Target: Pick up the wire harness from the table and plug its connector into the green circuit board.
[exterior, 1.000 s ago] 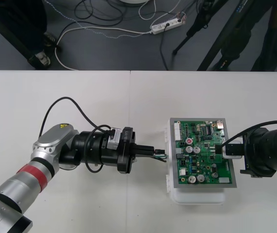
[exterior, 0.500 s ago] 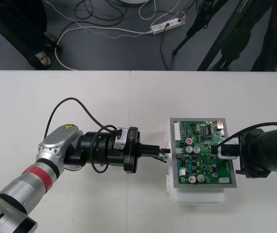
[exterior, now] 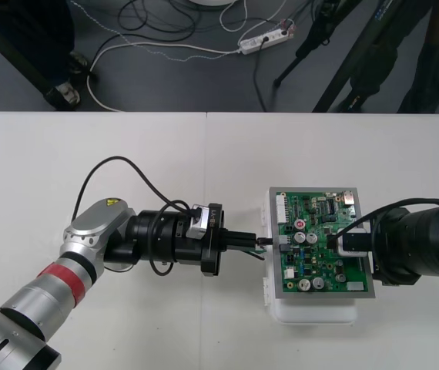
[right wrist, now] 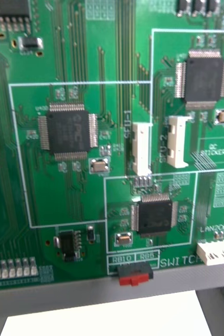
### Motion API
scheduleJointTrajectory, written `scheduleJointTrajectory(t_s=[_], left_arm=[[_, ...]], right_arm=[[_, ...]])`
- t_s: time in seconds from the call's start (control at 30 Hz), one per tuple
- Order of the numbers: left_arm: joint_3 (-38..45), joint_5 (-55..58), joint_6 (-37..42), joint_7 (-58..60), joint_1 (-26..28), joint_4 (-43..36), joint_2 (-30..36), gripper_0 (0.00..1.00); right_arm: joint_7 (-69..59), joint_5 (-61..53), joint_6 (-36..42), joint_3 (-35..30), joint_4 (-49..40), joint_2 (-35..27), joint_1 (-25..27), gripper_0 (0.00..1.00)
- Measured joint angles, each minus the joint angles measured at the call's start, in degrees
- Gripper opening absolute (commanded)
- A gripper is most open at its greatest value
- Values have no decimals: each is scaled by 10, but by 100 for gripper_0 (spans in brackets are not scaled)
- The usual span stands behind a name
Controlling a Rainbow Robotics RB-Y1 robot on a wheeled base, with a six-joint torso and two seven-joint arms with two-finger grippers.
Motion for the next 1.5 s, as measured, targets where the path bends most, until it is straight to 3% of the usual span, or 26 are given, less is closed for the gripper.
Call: scheduleJointTrajectory(t_s=[1.5], left_arm=[[-25,-1,15,0,0,0,-6,0]], right_arm=[[0,-2,0,8,0,0,0,100]])
